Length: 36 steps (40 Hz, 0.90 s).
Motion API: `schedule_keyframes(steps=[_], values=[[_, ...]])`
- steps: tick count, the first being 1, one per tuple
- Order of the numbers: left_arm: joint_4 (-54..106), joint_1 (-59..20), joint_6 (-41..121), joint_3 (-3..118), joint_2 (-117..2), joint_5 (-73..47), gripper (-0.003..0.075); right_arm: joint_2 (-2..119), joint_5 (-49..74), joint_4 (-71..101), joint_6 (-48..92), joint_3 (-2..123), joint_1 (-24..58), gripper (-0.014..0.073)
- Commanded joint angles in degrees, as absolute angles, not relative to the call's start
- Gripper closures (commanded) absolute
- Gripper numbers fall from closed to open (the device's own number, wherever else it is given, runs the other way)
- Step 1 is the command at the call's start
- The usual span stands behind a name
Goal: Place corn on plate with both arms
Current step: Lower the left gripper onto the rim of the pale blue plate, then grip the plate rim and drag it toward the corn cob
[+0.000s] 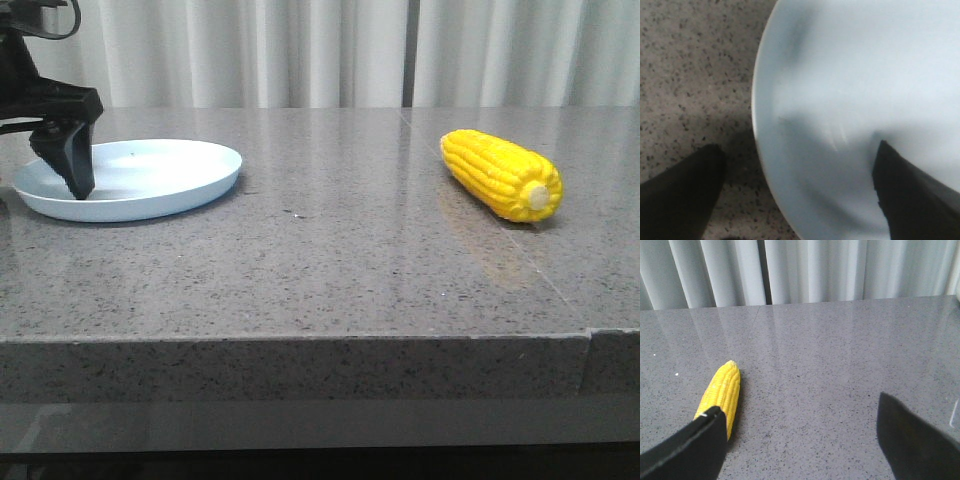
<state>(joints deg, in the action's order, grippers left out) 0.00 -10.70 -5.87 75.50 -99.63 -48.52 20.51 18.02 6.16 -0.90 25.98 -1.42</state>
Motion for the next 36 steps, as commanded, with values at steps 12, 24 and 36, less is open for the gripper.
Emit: schedule_keyframes(steps=[12,24,36], values=[[0.4,-11.16,-6.0,77.37,-97.29,-45.8,0.0729,21.32,13.1,5.78,-0.38,28.23,-1.79,-0.0041],[2.94,-12.4,-6.0,82.89,-95.07,-45.5,0.0741,21.32,13.1,5.78,-0.38,28.23,-1.79,-0.0041],[8.39,-20.31,-4.7,87.88,-96.5,-46.67,0.0741,21.32,13.1,5.78,-0.38,28.23,-1.79,-0.0041]])
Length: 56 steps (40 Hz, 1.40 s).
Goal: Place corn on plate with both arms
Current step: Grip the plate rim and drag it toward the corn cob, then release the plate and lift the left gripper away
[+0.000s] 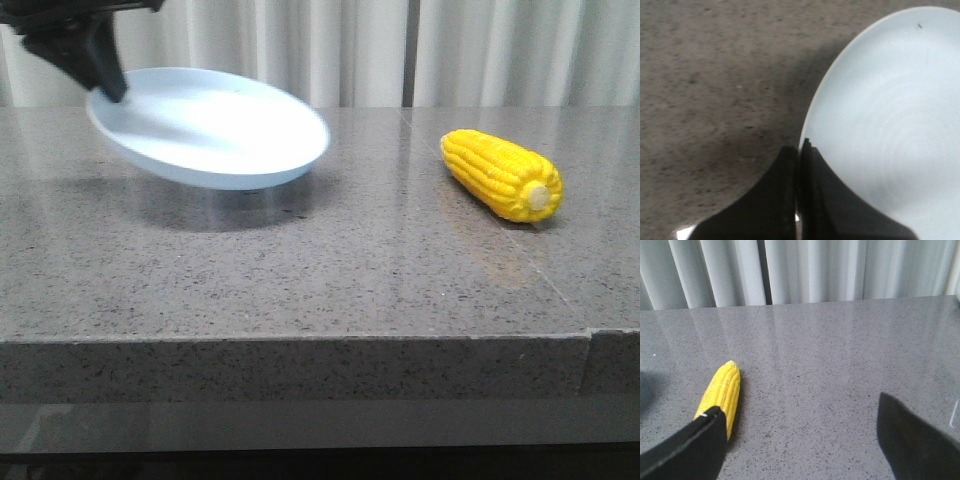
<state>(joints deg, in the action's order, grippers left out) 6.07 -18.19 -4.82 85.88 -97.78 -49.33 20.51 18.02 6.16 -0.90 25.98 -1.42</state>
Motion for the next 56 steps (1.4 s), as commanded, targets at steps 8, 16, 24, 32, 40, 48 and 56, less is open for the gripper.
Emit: schedule_keyframes(steps=[8,16,24,32,40,48,56], values=[[8.94,-21.82,-4.61,87.88,-100.53,-46.95,0.0737,21.32,13.1,5.78,-0.38,28.23,-1.79,-0.0041],[9.08,-21.82,-3.15,87.96,-101.41,-47.48,0.0536,21.32,13.1,5.78,-0.38,28.23,-1.79,-0.0041],[7.91,-21.82,-3.15,87.96,-98.75,-46.56,0.0146,21.32,13.1,5.78,-0.38,28.23,-1.79,-0.0041],[0.0,-21.64,-4.58,85.65,-92.04,-45.07,0.022,21.32,13.1,5.78,-0.38,28.23,-1.79,-0.0041],[-7.74,-21.67,-8.57,77.24,-83.2,-40.32,0.0467,21.32,13.1,5.78,-0.38,28.23,-1.79,-0.0041],[-7.62,-21.67,-9.31,64.47,-74.48,-27.24,0.0618,21.32,13.1,5.78,-0.38,28.23,-1.79,-0.0041],[-7.62,-21.67,-9.31,52.35,-65.03,-19.87,0.0741,21.32,13.1,5.78,-0.38,28.23,-1.79,-0.0041]])
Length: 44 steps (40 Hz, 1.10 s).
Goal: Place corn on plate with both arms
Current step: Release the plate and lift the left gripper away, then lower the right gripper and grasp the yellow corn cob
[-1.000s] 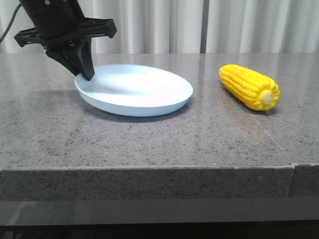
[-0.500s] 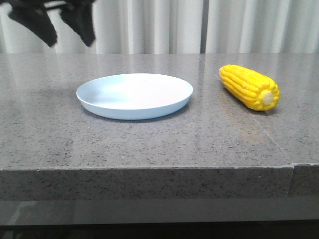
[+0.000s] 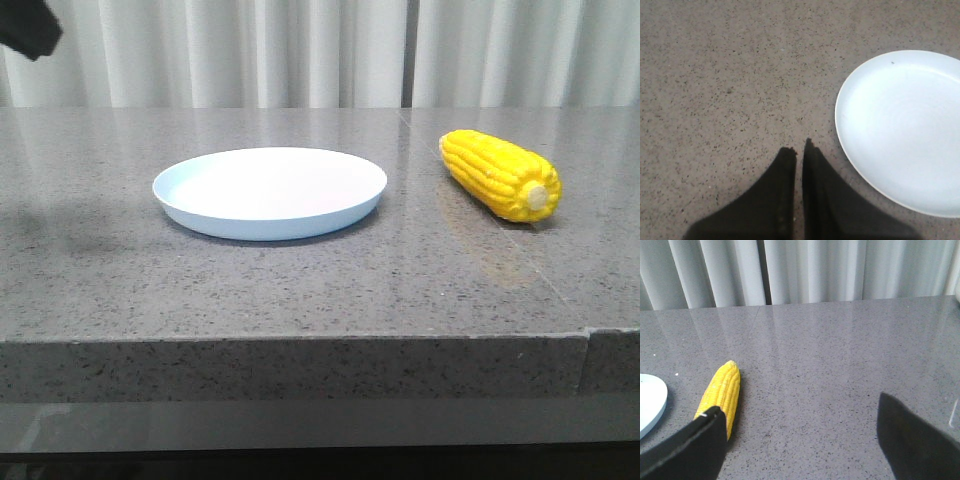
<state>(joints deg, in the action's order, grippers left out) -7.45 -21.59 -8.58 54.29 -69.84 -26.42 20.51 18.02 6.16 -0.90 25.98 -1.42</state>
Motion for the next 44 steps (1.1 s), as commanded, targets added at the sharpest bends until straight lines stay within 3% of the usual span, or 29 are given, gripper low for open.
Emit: schedule_keyframes(steps=[1,10,29,44], values=[[-7.62,-21.67,-9.31,50.7,-63.53,-18.84,0.0741,21.32,13.1,5.78,-0.38,28.23,-1.79,-0.0041],[-7.2,-21.67,-9.31,38.16,-49.7,-10.07,0.0741,21.32,13.1,5.78,-0.38,28.23,-1.79,-0.0041],[-7.77,-21.67,-9.21,24.52,-13.12,-11.52,0.0741,21.32,13.1,5.78,-0.38,28.23,-1.79,-0.0041],[-8.93,-21.67,-9.21,21.7,-6.22,-11.79,0.0741,23.36,12.98,7.61,-0.38,29.16,-1.79,-0.0041]])
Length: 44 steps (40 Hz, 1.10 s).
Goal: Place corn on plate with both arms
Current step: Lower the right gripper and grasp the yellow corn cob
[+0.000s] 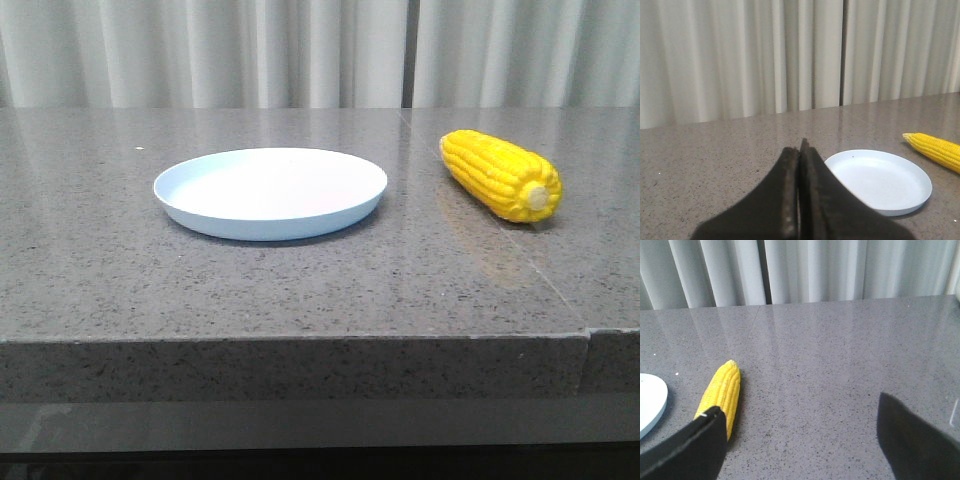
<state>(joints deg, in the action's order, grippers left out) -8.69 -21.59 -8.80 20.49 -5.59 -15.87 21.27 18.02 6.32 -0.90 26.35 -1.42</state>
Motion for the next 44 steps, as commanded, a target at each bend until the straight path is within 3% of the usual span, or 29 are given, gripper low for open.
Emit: schedule_keyframes(steps=[1,15,28,44], values=[[-8.93,-21.67,-9.21,21.7,-6.22,-11.79,0.0741,24.1,13.1,8.07,-0.38,29.71,-1.79,-0.0041],[-8.93,-21.67,-9.21,21.7,-6.22,-11.79,0.0741,49.58,28.08,10.2,-0.38,47.88,0.1,-0.0041],[-8.93,-21.67,-9.21,21.7,-6.22,-11.79,0.0741,72.28,31.85,14.44,-0.38,62.67,10.26,-0.0041],[-8.93,-21.67,-9.21,21.7,-6.22,-11.79,0.0741,92.75,41.02,14.44,0.34,75.8,11.71,-0.0041]])
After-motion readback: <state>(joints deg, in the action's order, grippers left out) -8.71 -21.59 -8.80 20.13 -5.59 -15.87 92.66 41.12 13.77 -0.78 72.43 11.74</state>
